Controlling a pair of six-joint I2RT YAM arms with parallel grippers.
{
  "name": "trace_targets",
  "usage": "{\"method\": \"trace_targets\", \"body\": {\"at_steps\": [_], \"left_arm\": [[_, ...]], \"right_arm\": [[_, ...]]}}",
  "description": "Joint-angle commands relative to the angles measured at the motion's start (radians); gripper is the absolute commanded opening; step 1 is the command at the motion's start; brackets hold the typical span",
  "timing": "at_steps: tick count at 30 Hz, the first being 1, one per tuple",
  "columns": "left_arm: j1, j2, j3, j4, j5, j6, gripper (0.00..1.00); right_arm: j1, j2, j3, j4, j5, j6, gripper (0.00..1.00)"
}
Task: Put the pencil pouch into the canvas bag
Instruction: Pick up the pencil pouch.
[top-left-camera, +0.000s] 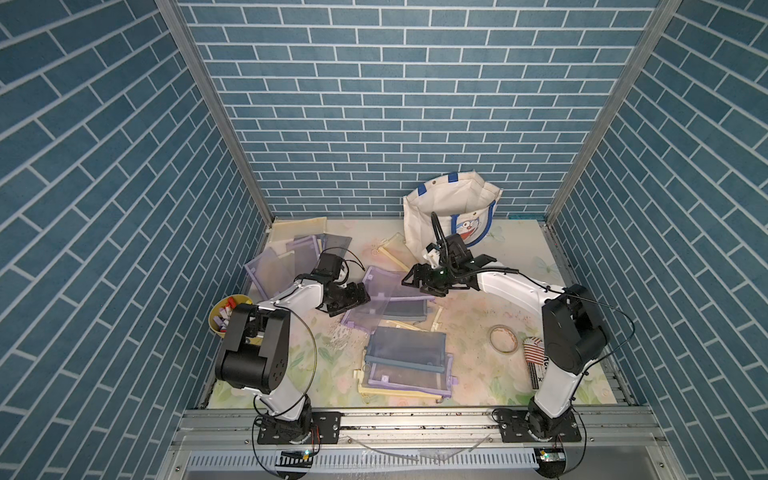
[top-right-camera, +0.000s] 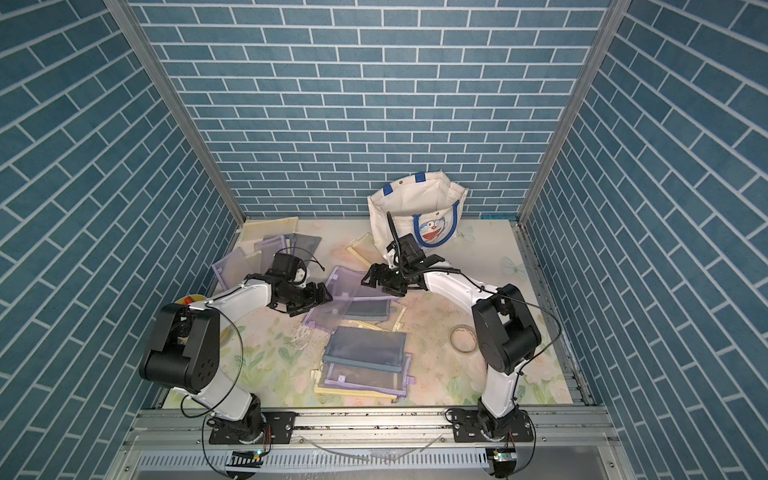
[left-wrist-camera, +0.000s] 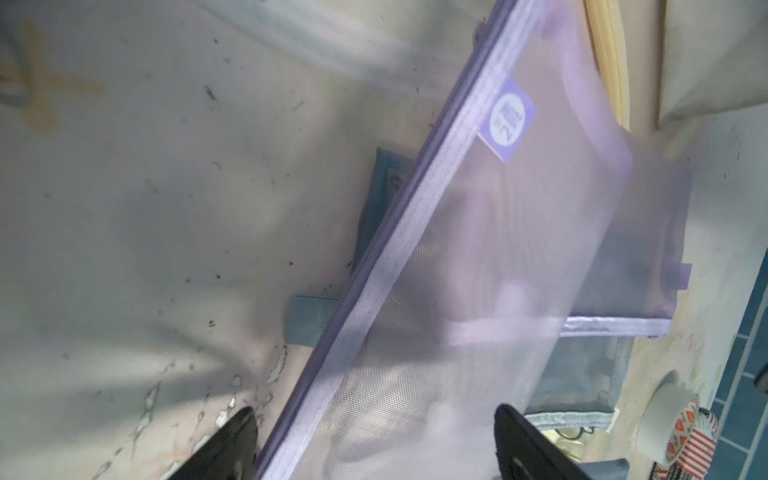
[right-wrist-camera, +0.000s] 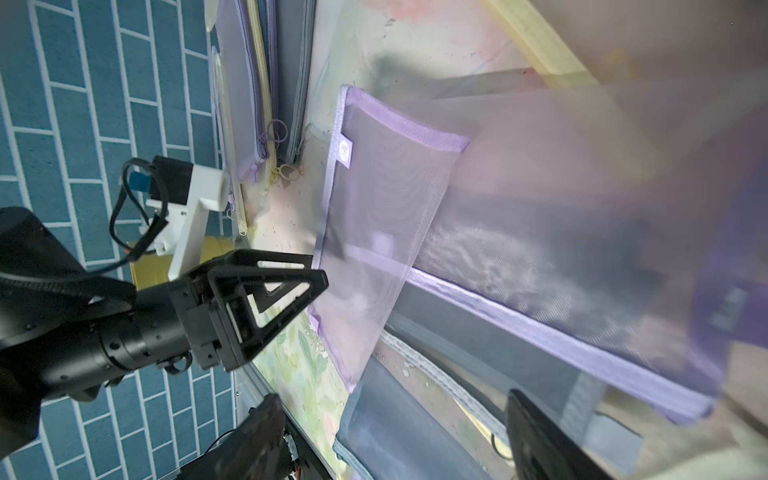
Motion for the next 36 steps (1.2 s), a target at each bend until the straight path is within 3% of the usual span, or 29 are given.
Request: {"method": "trace_targets", "body": {"at_steps": [1, 4, 9, 12, 14, 20, 25, 27, 32, 36], "left_arm": [[-0.031, -0.037, -0.046, 0.078, 0.045, -0.046, 0.82], [-0.068, -0.062, -0.081, 0.119, 0.043, -0.085, 0.72], [-0.127, -0.104, -0.105, 0.144, 0.019, -0.123, 0.46], [-0.156, -0.118, -0.1, 0.138, 0.011, -0.138, 0.31], [-0.173, -0.124, -0.098, 0.146, 0.01, -0.148, 0.27], [-0.197, -0.121, -0.088, 0.141, -0.013, -0.166, 0.29], [-0.163, -0.152, -0.09, 0.067, -0.083, -0.146, 0.67], [-0.153, -0.149, -0.088, 0.051, -0.084, -0.126, 0.74], [-0.154, -0.1, -0.087, 0.09, -0.071, -0.125, 0.69], [-0.164, -0.058, -0.109, 0.175, -0.049, -0.168, 0.56]], "right_arm": [[0.004, 0.077, 0.058, 0.051, -0.051, 0.033, 0.79], [0.005, 0.132, 0.081, 0.067, -0.064, 0.035, 0.73], [0.009, 0.194, 0.087, 0.121, -0.097, 0.06, 0.61], [0.016, 0.212, 0.075, 0.157, -0.114, 0.078, 0.59], [0.019, 0.215, 0.067, 0.167, -0.115, 0.082, 0.58], [0.019, 0.213, 0.034, 0.192, -0.119, 0.093, 0.58], [0.02, 0.203, 0.01, 0.193, -0.107, 0.1, 0.57], [0.019, 0.207, 0.008, 0.189, -0.106, 0.097, 0.57], [0.019, 0.228, 0.009, 0.179, -0.112, 0.089, 0.57], [0.019, 0.239, 0.012, 0.187, -0.123, 0.089, 0.51]]}}
